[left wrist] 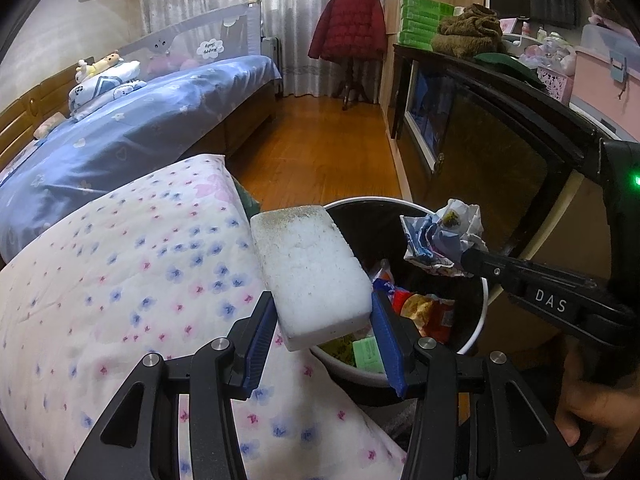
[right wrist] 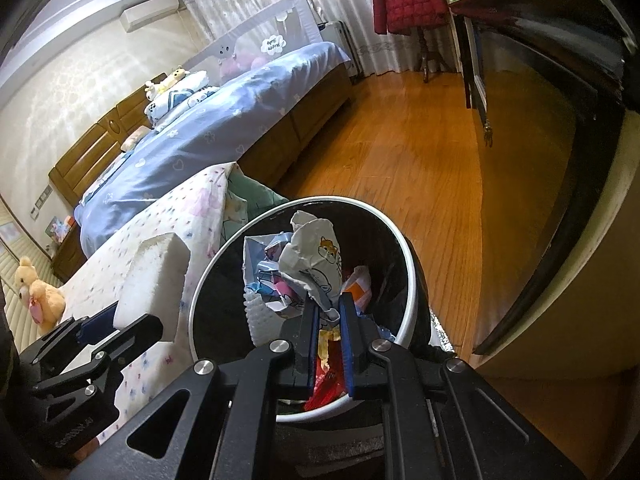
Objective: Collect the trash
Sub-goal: 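Carry the foam block and wrapper over the bin with both tools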
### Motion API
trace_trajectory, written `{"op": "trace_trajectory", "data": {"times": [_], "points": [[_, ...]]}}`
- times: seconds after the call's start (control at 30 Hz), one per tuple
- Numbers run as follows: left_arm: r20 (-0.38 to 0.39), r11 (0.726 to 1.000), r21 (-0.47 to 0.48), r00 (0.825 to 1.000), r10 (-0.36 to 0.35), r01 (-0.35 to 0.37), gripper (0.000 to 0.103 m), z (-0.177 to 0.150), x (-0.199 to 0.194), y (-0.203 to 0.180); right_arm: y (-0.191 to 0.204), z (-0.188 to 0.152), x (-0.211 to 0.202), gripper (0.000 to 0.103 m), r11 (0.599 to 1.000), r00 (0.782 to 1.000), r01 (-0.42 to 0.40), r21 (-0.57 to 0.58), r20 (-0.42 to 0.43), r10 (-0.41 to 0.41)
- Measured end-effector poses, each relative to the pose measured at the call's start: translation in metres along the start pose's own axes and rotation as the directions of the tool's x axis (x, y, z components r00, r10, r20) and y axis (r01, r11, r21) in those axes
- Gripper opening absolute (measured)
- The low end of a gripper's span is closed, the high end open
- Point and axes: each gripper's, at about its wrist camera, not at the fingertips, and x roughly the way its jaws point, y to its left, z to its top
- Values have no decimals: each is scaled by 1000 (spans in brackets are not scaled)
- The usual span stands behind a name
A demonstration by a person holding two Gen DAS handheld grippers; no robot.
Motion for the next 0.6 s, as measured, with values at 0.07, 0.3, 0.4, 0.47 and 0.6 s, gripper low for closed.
{"op": "trace_trajectory", "data": {"times": [0.07, 0.3, 0.4, 0.47, 0.6], "points": [[-6, 1000, -5, 1000, -4, 4, 47, 0, 2, 0, 0, 1, 1, 10, 1000, 1000, 0, -1, -2, 0], [-22, 1000, -8, 1000, -12, 12, 48, 1, 6, 0, -4, 4, 3, 10, 1000, 1000, -1, 2, -12, 1], [-30, 1000, -12, 999, -16, 16, 48, 2, 8, 1, -6, 5, 5, 12, 1000, 1000, -5, 9, -19, 5], [-36, 1000, -10, 999, -18, 17, 48, 3, 10, 0, -7, 5, 5, 13, 1000, 1000, -9, 17, -23, 9], [-43, 1000, -10, 999, -22, 21, 48, 5, 13, 1, -8, 6, 5, 13, 1000, 1000, -13, 18, -25, 13]]}}
